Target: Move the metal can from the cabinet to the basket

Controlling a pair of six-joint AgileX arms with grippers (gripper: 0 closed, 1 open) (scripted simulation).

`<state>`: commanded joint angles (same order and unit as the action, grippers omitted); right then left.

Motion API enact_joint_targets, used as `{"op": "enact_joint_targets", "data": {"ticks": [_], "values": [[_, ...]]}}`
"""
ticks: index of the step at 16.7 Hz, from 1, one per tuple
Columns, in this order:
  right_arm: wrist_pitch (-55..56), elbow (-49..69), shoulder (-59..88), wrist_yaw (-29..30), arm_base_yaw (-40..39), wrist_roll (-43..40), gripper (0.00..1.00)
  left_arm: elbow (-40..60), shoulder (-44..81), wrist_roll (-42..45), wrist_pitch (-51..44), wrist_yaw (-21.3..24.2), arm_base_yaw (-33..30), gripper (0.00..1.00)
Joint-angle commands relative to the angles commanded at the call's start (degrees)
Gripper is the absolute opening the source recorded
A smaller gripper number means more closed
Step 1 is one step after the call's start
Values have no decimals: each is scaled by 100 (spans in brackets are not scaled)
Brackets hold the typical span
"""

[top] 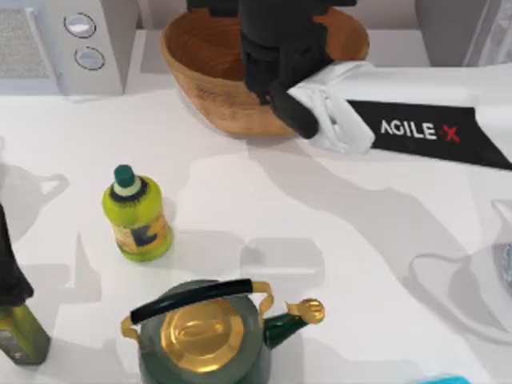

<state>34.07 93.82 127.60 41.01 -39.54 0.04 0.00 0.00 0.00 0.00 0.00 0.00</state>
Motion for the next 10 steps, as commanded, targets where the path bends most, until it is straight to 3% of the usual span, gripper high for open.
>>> {"op": "enact_joint_targets", "data": {"ticks": [10], "values": [[-84, 618, 439, -148, 139, -16, 0, 0, 0, 0, 0, 0, 0, 100]]}}
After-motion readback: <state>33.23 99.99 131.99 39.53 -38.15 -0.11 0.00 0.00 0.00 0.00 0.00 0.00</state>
